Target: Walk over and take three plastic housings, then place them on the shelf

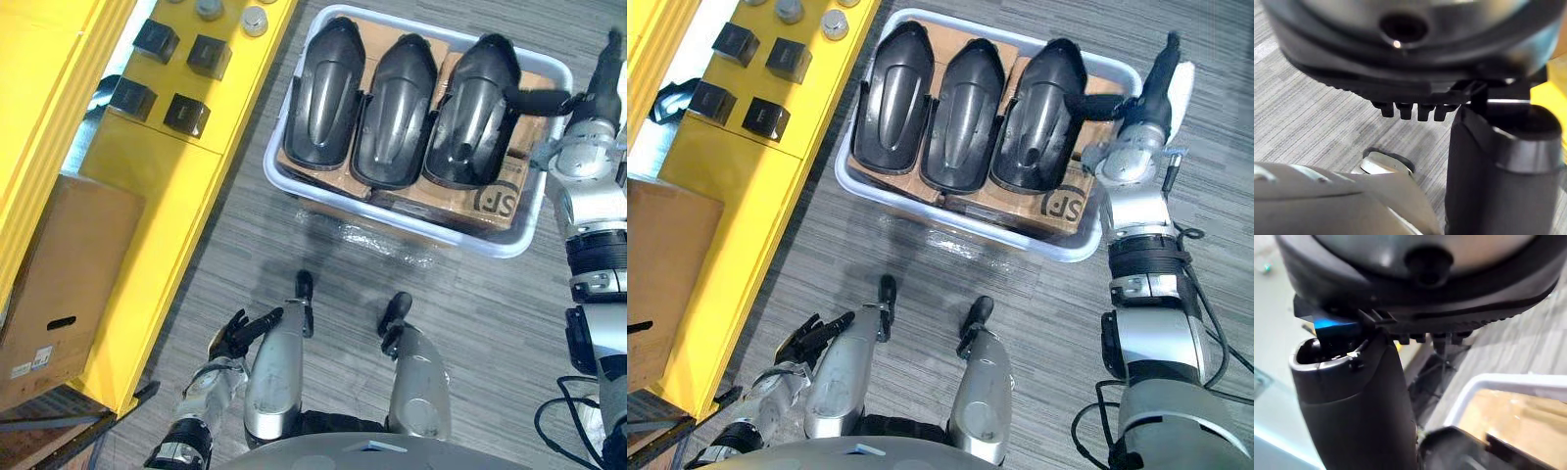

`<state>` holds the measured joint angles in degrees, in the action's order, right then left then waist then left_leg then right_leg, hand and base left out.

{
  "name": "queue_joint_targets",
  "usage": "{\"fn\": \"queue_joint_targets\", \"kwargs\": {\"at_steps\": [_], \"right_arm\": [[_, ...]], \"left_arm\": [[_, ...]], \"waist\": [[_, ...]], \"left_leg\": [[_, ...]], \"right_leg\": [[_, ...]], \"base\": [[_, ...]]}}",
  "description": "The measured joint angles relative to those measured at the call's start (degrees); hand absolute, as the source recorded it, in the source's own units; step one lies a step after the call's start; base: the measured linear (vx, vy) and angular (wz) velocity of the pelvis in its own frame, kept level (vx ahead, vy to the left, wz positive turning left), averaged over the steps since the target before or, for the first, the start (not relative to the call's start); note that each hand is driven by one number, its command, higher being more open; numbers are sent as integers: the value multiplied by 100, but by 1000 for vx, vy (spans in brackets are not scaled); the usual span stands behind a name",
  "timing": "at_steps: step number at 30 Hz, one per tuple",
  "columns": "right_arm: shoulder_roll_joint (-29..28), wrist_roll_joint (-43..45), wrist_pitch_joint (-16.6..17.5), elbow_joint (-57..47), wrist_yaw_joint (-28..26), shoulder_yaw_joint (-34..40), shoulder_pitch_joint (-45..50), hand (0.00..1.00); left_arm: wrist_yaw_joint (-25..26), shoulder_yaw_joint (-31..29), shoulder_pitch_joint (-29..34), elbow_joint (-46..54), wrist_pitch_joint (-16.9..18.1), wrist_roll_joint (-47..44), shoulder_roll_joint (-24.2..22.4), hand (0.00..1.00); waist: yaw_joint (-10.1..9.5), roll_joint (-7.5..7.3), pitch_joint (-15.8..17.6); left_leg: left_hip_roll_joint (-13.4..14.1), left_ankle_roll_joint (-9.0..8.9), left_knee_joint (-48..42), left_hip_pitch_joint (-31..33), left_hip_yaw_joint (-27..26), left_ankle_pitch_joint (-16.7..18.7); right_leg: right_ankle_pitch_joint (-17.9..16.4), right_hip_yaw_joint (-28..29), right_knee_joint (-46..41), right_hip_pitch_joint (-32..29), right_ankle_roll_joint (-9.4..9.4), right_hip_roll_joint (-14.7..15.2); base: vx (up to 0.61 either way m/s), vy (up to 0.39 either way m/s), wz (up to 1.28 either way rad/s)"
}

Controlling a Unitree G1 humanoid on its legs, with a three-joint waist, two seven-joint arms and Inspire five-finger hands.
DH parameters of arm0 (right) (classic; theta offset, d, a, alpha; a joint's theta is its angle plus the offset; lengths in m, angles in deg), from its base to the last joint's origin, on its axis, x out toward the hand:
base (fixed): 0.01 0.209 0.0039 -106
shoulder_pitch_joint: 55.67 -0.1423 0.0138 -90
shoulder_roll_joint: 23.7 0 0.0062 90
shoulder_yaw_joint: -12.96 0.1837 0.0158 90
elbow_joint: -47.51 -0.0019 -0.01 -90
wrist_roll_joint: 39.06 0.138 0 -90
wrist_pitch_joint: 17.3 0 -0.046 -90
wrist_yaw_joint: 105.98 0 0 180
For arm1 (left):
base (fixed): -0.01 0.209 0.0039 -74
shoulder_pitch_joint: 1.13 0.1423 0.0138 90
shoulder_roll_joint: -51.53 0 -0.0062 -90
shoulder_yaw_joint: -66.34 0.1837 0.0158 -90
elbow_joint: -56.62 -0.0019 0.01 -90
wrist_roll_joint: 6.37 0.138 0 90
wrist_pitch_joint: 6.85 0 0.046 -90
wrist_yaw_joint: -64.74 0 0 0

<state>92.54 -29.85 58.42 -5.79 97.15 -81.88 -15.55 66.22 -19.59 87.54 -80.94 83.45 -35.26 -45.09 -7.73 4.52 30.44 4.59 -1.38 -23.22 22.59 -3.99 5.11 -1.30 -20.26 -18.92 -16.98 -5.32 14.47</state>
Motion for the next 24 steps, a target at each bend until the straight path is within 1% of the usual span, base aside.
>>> {"fn": "queue_joint_targets", "kwargs": {"at_steps": [4, 8, 11, 12, 14, 18, 21, 23, 24], "right_arm": [[0, 1, -88, 848, -310, -226, -275, 100], [0, 20, -147, 1187, -589, -416, -510, 100], [0, -80, -179, 1428, -629, -518, -534, 100], [2, -190, -187, 1533, -631, -518, -551, 0], [1, -224, -250, 1556, -670, -520, -552, 0], [117, -904, -394, 1774, -957, -519, -565, 0], [307, -898, -419, 1957, -1275, -491, -590, 0], [313, -881, -438, 2096, -1498, -453, -571, 0], [277, -862, -480, 2166, -1632, -392, -537, 0]], "left_arm": [[-11, 31, -15, -1, 48, -4, -2, 100], [-9, 75, -59, -3, 78, -3, -4, 100], [112, 86, -75, -14, 102, -37, -19, 100], [198, 169, -93, -27, 103, -107, 3, 100], [222, 209, -108, -29, 99, -244, 10, 100], [211, 242, -171, -118, 35, -435, 14, 100], [193, 241, -218, -191, -27, -472, 16, 100], [154, 241, -220, -203, -67, -480, 27, 100], [124, 241, -220, -216, -114, -487, 28, 100]], "waist": [[-85, 4, -2], [-151, 15, -7], [-184, 20, -7], [-189, 21, -7], [-191, 23, -7], [-186, 29, -9], [-188, 31, -10], [-176, 31, -10], [-171, 37, -14]], "left_leg": [[-32, -23, 101, 116, 139, -104], [-83, -23, 132, 234, 146, -147], [-94, -18, 46, 327, 187, -150], [-98, -13, -5, 334, 198, -136], [-99, -3, -85, 367, 211, -105], [-103, 9, -160, 408, 261, -61], [-109, -3, -138, 384, 267, -80], [-117, 23, -51, 310, 263, -117], [-127, -24, 55, 211, 261, -172]], "right_leg": [[0, -131, 14, -58, 5, 5], [-1, -127, -12, -209, 8, 21], [-16, -157, -73, -259, 25, 53], [-33, -154, -126, -258, 44, 73], [-53, -153, -190, -277, 67, 88], [-88, -164, -312, -293, 72, 125], [-92, -161, -316, -278, 68, 132], [-90, -155, -284, -234, 60, 134], [-84, -157, -233, -171, 53, 133]], "base": [[27, -2, 17], [6, 10, 3], [10, 27, 7], [4, 35, 5], [-29, 38, 3], [-65, 28, 5], [-71, 26, 2], [-25, 10, 0], [0, 0, 0]]}}
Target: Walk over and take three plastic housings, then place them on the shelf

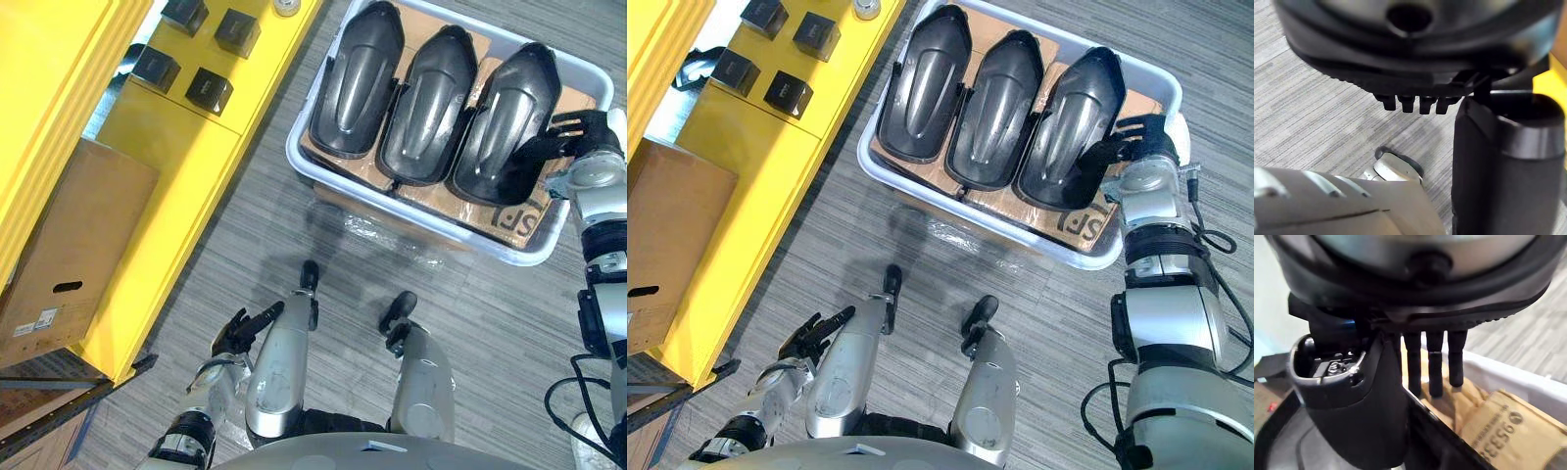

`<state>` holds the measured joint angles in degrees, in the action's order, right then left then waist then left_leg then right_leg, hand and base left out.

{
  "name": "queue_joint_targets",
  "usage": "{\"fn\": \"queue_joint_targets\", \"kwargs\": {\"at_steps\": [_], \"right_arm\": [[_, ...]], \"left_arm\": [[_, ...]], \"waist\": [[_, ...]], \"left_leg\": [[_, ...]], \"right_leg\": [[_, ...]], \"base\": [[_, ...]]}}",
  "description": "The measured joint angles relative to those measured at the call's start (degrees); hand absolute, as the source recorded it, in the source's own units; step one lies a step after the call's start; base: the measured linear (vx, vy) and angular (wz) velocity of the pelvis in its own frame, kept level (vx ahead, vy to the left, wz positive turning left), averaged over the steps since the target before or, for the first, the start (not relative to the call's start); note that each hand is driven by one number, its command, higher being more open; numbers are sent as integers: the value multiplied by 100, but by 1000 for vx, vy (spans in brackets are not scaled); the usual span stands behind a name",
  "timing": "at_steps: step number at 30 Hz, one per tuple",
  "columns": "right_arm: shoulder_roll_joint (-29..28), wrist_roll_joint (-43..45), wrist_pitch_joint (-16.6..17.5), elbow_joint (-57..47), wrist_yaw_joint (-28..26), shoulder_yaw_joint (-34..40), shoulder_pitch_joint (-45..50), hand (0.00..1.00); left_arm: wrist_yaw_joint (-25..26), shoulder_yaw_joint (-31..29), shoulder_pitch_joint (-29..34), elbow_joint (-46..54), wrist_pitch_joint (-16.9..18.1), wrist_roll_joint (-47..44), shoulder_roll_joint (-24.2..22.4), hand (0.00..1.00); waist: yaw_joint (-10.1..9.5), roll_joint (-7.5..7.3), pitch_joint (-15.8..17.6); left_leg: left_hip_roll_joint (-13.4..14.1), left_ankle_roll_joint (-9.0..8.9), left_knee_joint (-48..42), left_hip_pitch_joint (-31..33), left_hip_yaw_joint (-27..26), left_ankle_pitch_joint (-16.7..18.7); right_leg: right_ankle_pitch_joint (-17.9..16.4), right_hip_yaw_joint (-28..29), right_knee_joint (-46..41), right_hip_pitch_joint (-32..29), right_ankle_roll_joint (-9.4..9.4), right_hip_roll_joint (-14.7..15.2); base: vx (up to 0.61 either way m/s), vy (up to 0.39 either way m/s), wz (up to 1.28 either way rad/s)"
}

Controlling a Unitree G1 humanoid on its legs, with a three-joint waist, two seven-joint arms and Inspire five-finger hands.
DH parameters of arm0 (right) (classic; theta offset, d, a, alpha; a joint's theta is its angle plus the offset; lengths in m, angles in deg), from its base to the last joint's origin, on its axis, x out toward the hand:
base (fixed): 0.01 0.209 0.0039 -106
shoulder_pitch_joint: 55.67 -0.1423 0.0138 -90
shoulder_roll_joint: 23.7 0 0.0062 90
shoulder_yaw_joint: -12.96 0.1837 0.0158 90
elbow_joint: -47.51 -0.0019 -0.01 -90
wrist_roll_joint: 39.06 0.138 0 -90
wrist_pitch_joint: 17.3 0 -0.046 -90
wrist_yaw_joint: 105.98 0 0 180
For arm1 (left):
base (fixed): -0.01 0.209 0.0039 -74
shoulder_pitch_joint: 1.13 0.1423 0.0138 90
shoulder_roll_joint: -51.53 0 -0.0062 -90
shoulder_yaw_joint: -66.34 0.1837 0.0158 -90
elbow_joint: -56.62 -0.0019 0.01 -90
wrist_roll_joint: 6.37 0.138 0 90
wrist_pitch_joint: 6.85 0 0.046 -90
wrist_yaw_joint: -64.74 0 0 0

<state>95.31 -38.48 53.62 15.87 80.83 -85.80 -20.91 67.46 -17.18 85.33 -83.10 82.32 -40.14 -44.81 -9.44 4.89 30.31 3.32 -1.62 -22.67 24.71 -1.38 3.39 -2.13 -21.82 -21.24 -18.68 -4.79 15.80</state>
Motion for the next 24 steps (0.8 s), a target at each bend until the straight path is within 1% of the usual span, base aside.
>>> {"fn": "queue_joint_targets", "kwargs": {"at_steps": [1, 2, 5, 6, 8, 10, 13, 16, 18, 20, 22, 23, 24], "right_arm": [[-71, 23, -77, 71, -115, 36, 72, 0], [-93, 5, -74, 67, -109, 36, 121, 0], [-119, 49, -75, 15, -264, 142, 271, 0], [-216, 52, -103, 15, -282, 326, 296, 0], [-275, 82, -178, -19, -385, 372, 399, 0], [-282, 108, -185, -117, -404, 381, 528, 0], [-394, 256, -307, -261, -400, 663, 648, 0], [-556, 303, -318, -425, -364, 1003, 998, 0], [-585, 305, -296, -522, -317, 1076, 1143, 0], [-754, 305, -234, -590, -158, 1229, 1280, 0], [-1011, 303, -42, -1006, 120, 1315, 1708, 0], [-1081, 302, -6, -1133, 188, 1351, 1803, 0], [-1251, 292, 110, -1416, 382, 1460, 2005, 0]], "left_arm": [[-45, -6, 0, -24, -68, -12, 7, 100], [-73, -6, 1, -40, -77, -7, 9, 100], [-319, -19, 14, -127, -68, 45, 28, 100], [-454, -52, 67, -134, -69, 49, 29, 100], [-588, -56, 144, -133, -71, 43, 45, 100], [-590, -64, 183, -132, -73, 14, 47, 100], [-588, -121, 259, -89, -76, 15, 52, 100], [-629, -253, 571, 158, -73, 30, 38, 100], [-657, -290, 660, 231, -73, 46, 29, 100], [-661, -315, 774, 282, -50, 76, 23, 100], [-660, -513, 923, 312, 23, 287, 20, 100], [-649, -529, 962, 314, 74, 299, 20, 100], [-577, -598, 1046, 365, 126, 365, 29, 100]], "waist": [[2, 3, -2], [8, 4, -2], [19, 9, -6], [45, 8, -5], [79, 13, -8], [107, 11, -8], [187, 0, -5], [206, -36, -7], [209, -48, -7], [246, -113, -36], [353, -256, -126], [378, -288, -149], [462, -363, -213]], "left_leg": [[1, 11, 92, -92, -1, -64], [1, 7, 140, -135, -3, -82], [32, -27, 334, -357, -18, -157], [40, -37, 417, -494, -42, -176], [41, -44, 559, -736, -86, -184], [46, -44, 618, -835, -104, -183], [43, -46, 761, -1038, -159, -186], [26, -49, 999, -1414, -220, -188], [24, -52, 1050, -1513, -226, -190], [12, -87, 1143, -1640, -224, -215], [-8, -113, 1238, -1746, -193, -237], [-12, -112, 1260, -1772, -191, -239], [-30, -110, 1337, -1833, -199, -267]], "right_leg": [[7, -5, 52, 75, -9, -12], [9, -6, 70, 103, -8, -17], [43, -7, 218, 285, -10, -91], [54, -2, 285, 402, -11, -111], [65, 11, 422, 611, -22, -136], [95, 4, 531, 730, -35, -160], [148, 1, 725, 931, -61, -184], [166, -5, 937, 1270, -88, -203], [169, -19, 997, 1377, -92, -212], [177, -42, 1070, 1494, -100, -216], [185, -116, 1177, 1636, -111, -214], [201, -130, 1219, 1674, -116, -212], [253, -138, 1330, 1733, -137, -213]], "base": [[0, 0, 0], [0, 0, 0], [51, -17, -4], [77, -10, -7], [90, 2, -8], [80, 11, -3], [76, 10, -4], [86, -5, -5], [69, -12, 0], [63, -14, 3], [55, -14, 9], [53, 3, 3], [44, 7, 1]]}}
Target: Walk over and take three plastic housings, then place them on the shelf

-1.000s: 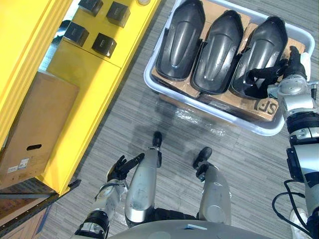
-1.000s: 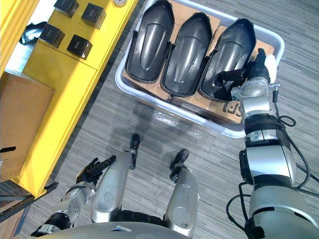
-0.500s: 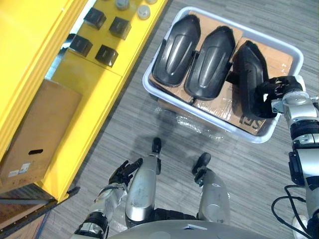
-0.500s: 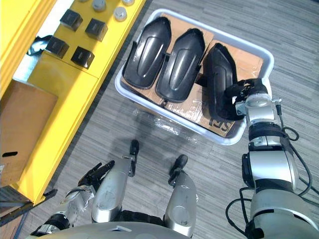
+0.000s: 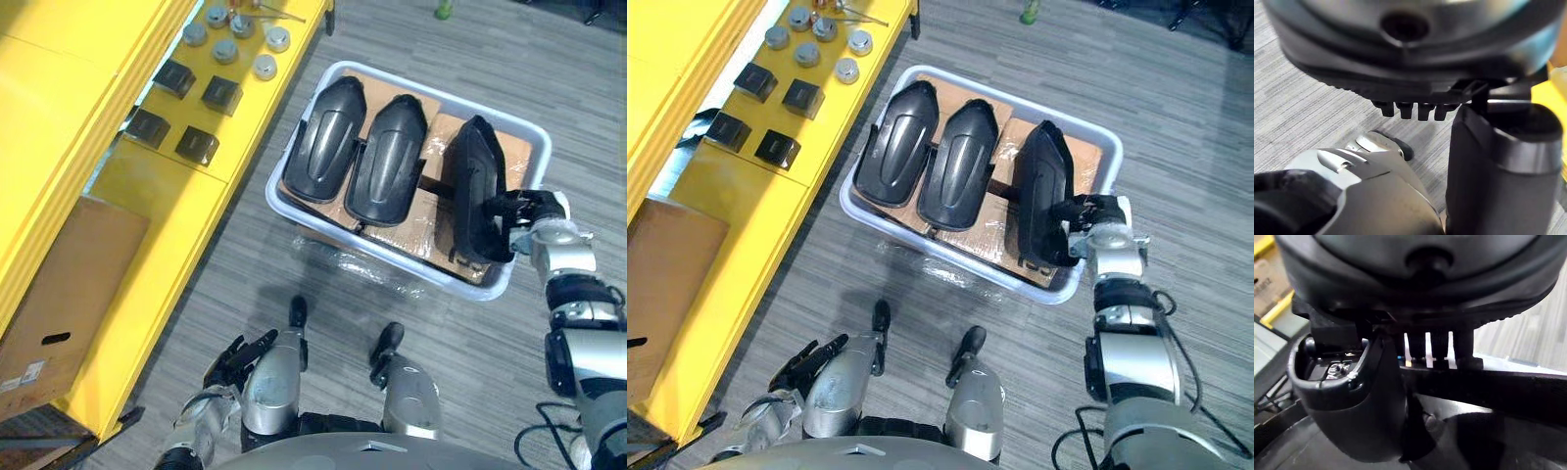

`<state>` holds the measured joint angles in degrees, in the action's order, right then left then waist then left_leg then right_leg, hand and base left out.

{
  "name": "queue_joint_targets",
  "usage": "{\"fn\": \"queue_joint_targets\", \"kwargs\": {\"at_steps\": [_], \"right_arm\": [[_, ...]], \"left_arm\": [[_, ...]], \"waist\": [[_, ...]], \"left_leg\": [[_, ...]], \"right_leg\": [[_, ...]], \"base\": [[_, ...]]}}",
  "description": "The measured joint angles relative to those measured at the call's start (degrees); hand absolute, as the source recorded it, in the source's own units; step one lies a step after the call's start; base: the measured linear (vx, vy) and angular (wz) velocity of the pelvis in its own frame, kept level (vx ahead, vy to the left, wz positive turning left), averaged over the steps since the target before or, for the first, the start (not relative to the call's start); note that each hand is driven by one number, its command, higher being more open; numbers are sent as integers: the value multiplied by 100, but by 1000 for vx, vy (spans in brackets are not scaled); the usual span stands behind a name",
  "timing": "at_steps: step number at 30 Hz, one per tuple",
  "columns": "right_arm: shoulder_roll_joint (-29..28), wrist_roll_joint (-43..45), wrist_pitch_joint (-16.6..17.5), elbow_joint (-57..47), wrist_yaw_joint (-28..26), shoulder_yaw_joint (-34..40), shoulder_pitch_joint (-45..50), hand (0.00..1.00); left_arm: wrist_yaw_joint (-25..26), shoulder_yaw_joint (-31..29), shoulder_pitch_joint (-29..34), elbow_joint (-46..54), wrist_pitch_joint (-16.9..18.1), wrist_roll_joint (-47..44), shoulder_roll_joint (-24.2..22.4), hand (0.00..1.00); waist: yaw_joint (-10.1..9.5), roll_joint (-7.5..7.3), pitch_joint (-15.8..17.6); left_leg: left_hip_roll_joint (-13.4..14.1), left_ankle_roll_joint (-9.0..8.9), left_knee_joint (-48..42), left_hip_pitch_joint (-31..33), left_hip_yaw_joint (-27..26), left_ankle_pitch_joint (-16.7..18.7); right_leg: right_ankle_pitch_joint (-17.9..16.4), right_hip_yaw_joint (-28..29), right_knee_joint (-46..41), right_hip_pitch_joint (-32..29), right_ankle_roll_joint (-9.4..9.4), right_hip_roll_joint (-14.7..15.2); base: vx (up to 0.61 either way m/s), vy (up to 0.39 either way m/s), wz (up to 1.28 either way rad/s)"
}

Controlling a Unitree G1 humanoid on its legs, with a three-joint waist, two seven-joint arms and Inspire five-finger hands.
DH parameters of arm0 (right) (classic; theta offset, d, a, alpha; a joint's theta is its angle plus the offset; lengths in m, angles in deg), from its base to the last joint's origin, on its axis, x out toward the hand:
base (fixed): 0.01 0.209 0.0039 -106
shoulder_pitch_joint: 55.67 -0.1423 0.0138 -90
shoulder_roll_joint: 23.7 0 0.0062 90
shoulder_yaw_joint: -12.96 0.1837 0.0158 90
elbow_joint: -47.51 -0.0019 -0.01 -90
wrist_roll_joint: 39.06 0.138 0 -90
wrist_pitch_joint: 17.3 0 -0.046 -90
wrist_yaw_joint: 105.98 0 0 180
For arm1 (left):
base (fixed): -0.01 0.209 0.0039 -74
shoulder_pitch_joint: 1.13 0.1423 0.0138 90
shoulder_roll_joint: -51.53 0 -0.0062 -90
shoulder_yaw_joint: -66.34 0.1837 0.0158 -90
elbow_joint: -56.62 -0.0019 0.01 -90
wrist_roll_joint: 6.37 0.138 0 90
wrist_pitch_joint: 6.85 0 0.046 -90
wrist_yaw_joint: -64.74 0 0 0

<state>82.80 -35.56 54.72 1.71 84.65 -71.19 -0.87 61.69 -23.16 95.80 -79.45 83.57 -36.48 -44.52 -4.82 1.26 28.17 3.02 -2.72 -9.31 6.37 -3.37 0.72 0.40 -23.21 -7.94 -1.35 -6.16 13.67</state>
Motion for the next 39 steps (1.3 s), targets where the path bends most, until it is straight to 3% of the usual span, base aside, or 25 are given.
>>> {"fn": "queue_joint_targets", "kwargs": {"at_steps": [4, 8, 12, 19, 26, 31, 39], "right_arm": [[-535, -115, 295, -1404, 669, 355, 755, 0], [-1251, -565, 693, -2715, 1244, 403, 1601, 0], [-1435, -994, 980, -3104, 1579, 400, 1814, 0], [-1406, -1674, 1858, -3452, 1847, 251, 1848, 0], [-1414, -1894, 2388, -3800, 1839, -615, 1845, 0], [-1463, -1897, 2594, -3819, 1799, -1127, 1846, 0], [-1739, -1888, 2696, -3759, 1629, -1741, 1963, 0]], "left_arm": [[623, -173, 273, 739, 66, 177, -105, 100], [1356, -404, 426, 2628, 98, 373, -141, 100], [1551, -471, 360, 4138, 202, 610, -355, 100], [965, -21, 343, 5548, 450, 547, -370, 100], [428, 824, -133, 5602, 274, 449, -324, 100], [211, 1090, -194, 5755, 49, 114, -323, 100], [33, 1432, -247, 5756, 44, -204, -273, 100]], "waist": [[61, -97, -337], [56, -330, -885], [58, -371, -1078], [139, -298, -1487], [199, -272, -1686], [191, -219, -1742], [186, -181, -1901]], "left_leg": [[-31, 23, 262, -200, -110, -26], [4, 0, 391, -399, -118, 5], [-23, 5, 375, -581, -119, 43], [-23, 3, 352, -695, -173, 118], [-6, 4, 357, -715, -275, 120], [0, 2, 468, -782, -300, 99], [-37, 9, 624, -879, -323, 16]], "right_leg": [[161, 51, 380, 202, -50, -61], [191, -14, 616, 465, -52, -143], [191, -42, 652, 688, -52, -124], [220, -25, 753, 831, -85, -129], [361, 30, 915, 852, -71, -163], [367, 60, 914, 849, -61, -176], [368, 86, 931, 855, -59, -171]], "base": [[35, 12, -10], [34, -21, 1], [26, -3, 1], [2, 4, -3], [-20, 8, -8], [-15, 2, -2], [-3, 2, -1]]}}
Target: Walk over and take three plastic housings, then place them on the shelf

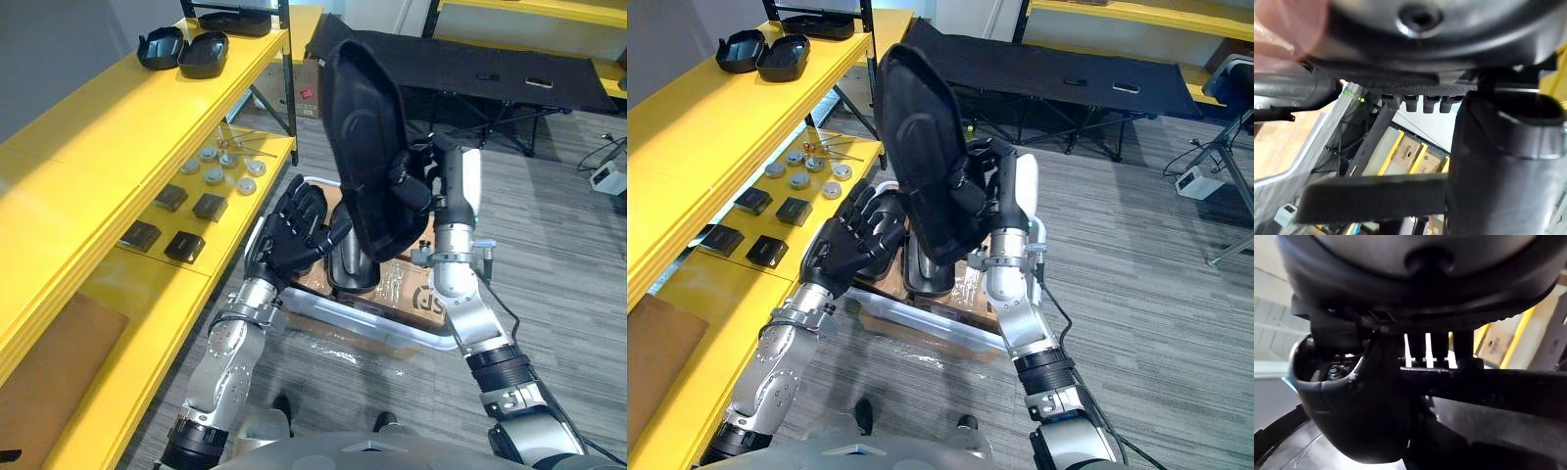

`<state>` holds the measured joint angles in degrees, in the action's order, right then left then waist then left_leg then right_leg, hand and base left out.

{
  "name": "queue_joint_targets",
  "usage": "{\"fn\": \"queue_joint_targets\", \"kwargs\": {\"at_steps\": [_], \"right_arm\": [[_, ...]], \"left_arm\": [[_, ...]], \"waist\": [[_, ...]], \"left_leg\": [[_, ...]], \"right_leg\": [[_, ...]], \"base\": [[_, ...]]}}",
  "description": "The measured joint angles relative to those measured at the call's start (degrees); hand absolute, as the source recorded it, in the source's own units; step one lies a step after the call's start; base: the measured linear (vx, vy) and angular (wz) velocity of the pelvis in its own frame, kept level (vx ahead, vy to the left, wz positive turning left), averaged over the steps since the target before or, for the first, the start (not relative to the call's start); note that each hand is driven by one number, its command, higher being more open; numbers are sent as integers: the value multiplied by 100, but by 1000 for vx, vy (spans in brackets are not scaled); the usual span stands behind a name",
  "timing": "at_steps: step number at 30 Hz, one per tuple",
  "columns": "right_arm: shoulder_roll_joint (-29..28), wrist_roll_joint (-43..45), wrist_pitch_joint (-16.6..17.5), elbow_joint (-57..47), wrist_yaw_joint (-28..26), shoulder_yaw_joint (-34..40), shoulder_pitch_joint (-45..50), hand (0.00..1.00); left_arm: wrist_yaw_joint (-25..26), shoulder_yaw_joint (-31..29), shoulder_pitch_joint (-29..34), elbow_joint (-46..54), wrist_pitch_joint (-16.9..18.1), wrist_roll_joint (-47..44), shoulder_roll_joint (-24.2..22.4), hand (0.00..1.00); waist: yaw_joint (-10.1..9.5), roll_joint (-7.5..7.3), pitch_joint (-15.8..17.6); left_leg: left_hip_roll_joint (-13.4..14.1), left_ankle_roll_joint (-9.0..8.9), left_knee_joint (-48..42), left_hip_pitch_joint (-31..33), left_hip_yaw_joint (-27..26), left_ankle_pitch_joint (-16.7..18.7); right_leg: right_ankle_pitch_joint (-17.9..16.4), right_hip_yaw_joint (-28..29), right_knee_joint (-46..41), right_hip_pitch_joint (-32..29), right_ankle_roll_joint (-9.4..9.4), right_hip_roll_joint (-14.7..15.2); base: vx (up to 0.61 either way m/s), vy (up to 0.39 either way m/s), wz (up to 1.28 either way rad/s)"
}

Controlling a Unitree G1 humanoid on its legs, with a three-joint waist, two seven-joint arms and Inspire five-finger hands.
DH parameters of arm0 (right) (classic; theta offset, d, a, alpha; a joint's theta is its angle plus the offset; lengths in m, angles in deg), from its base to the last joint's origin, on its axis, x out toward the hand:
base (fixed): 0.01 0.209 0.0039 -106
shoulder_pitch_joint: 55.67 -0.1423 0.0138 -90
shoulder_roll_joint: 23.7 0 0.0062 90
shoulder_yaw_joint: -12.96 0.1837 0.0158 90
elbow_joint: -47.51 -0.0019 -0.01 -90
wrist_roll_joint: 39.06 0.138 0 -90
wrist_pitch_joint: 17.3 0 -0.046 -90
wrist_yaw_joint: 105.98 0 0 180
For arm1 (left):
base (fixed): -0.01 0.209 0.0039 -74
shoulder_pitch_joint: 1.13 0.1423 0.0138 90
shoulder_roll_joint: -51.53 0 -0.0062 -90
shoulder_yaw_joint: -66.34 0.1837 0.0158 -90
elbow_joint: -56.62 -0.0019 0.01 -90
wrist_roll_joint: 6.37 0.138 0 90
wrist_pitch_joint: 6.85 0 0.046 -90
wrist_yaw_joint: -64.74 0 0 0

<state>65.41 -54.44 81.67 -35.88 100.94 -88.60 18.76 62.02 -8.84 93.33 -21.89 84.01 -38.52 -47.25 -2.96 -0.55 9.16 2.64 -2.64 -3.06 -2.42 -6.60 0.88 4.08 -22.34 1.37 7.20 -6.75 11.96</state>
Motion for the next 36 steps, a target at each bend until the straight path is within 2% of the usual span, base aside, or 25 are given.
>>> {"fn": "queue_joint_targets", "kwargs": {"at_steps": [5, 10, 15, 16, 24, 29, 31, 36], "right_arm": [[-254, 4, 276, 267, 3, -463, 118, 0], [-371, 3, 434, 290, 108, -670, 125, 0], [-385, 9, 451, 313, 154, -836, 125, 0], [-394, 13, 539, 411, 217, -920, 126, 0], [-460, 22, 636, 515, 447, -1134, 174, 0], [-508, 133, 967, 380, 476, -1388, 275, 0], [-702, 348, 1142, 379, 454, -1496, 439, 0], [-986, 735, 1171, 382, 345, -1627, 603, 0]], "left_arm": [[-329, 280, -227, 0, -126, -425, 24, 100], [-340, 336, -248, 3, -134, -422, 45, 100], [-271, 343, -244, 3, -135, -421, 55, 100], [-212, 352, -243, 3, -158, -394, 56, 0], [775, 401, -164, -19, -201, 104, 42, 0], [1033, 116, 66, -102, 150, -145, 26, 0], [1256, 103, 184, -103, 273, -165, 18, 0], [1541, 116, 302, -102, 571, -207, -5, 0]], "waist": [[1, -34, -101], [9, -43, -162], [9, -46, -247], [9, -53, -296], [17, -64, -334], [16, -98, -407], [17, -148, -486], [6, -197, -514]], "left_leg": [[-20, 9, 166, -50, 23, -90], [-35, 14, 374, -131, 64, -196], [-72, 18, 572, -222, 79, -313], [-83, 19, 625, -242, 83, -346], [-95, 15, 782, -316, 159, -446], [-90, 6, 782, -313, 169, -455], [-92, 3, 781, -324, 195, -453], [-98, 0, 782, -317, 193, -450]], "right_leg": [[0, -37, 3, 0, 0, 18], [-1, -91, 1, 9, 1, 20], [-4, -110, 5, 18, 5, 18], [-4, -111, 7, 12, 5, 18], [-3, -157, 12, 30, 4, 17], [-3, -163, 53, 43, 4, 3], [-4, -196, 82, 88, 5, -3], [-10, -217, 79, 88, 12, 4]], "base": [[0, 3, 2], [-12, 1, 3], [-9, 3, 2], [0, 0, 0], [-5, 1, 3], [0, 0, 0], [28, -1, 6], [0, 3, 2]]}}
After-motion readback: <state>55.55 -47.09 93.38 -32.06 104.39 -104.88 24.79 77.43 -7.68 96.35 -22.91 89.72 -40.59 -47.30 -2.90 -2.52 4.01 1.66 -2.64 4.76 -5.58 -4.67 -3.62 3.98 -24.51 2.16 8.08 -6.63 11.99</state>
